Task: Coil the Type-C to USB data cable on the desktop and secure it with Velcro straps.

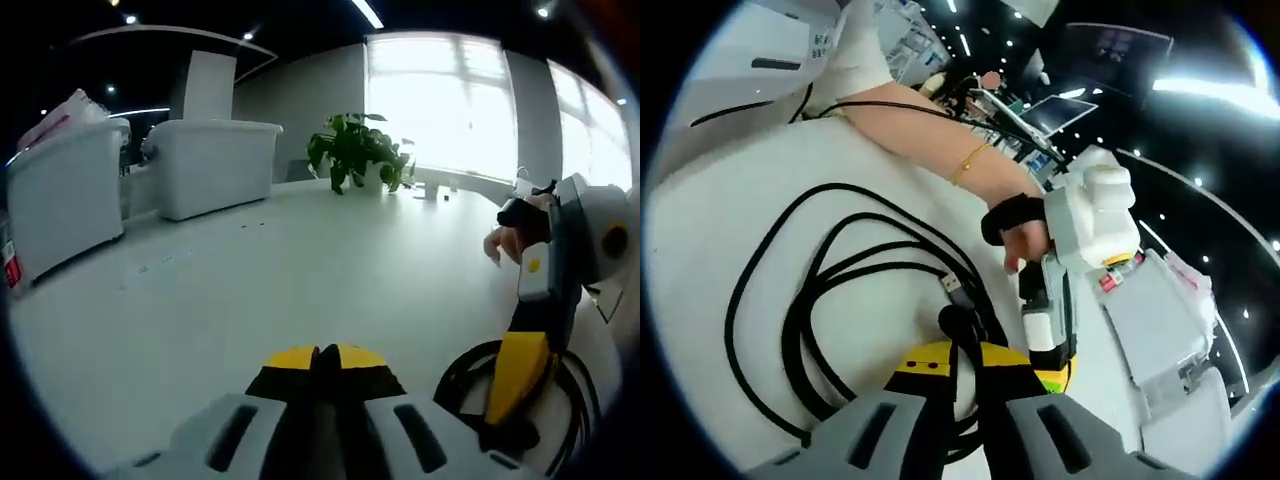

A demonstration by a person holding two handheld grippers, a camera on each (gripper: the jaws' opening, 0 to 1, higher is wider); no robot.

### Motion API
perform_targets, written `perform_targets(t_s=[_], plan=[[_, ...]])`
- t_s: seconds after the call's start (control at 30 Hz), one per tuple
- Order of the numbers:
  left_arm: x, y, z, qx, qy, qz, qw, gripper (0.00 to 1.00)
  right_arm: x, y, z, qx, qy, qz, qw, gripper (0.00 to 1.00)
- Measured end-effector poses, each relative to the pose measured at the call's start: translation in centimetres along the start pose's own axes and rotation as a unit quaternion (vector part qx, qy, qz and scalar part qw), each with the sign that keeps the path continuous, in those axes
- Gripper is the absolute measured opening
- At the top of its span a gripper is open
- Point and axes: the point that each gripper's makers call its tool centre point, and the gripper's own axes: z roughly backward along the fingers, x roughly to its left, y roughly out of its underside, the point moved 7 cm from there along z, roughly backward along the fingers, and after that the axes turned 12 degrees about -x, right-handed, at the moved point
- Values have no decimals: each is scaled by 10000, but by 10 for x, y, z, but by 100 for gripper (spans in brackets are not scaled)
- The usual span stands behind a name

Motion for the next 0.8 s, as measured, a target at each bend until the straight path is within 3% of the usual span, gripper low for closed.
perform_targets(t_s=[0.17, 0.27, 0.37, 0.4, 0.53, 0.7, 0.8], plan=[[0, 0, 0, -13, -21, 23, 10000, 7, -4, 2, -7, -197, -78, 56, 9998, 4], [-1, 0, 1, -12, -41, 52, 10000, 7, -7, 4, -8, -346, -6, -515, 9981, 2], [1, -2, 5, 77, -78, 216, 9997, 8, -12, 5, -5, -534, 200, -1323, 9896, 1], [5, -1, 7, 152, -240, 208, 9994, 10, -14, 6, -4, -564, 265, -1539, 9861, 1], [15, 1, 11, -51, -407, 506, 9979, 10, -19, 5, -1, -663, 303, -1721, 9824, 1], [10, 1, 10, -17, -316, 293, 9991, 10, -27, 4, -2, -849, 388, -2016, 9750, 2], [11, 1, 10, -58, -320, 415, 9986, 10, -34, 8, -2, -897, 562, -2388, 9653, 2]])
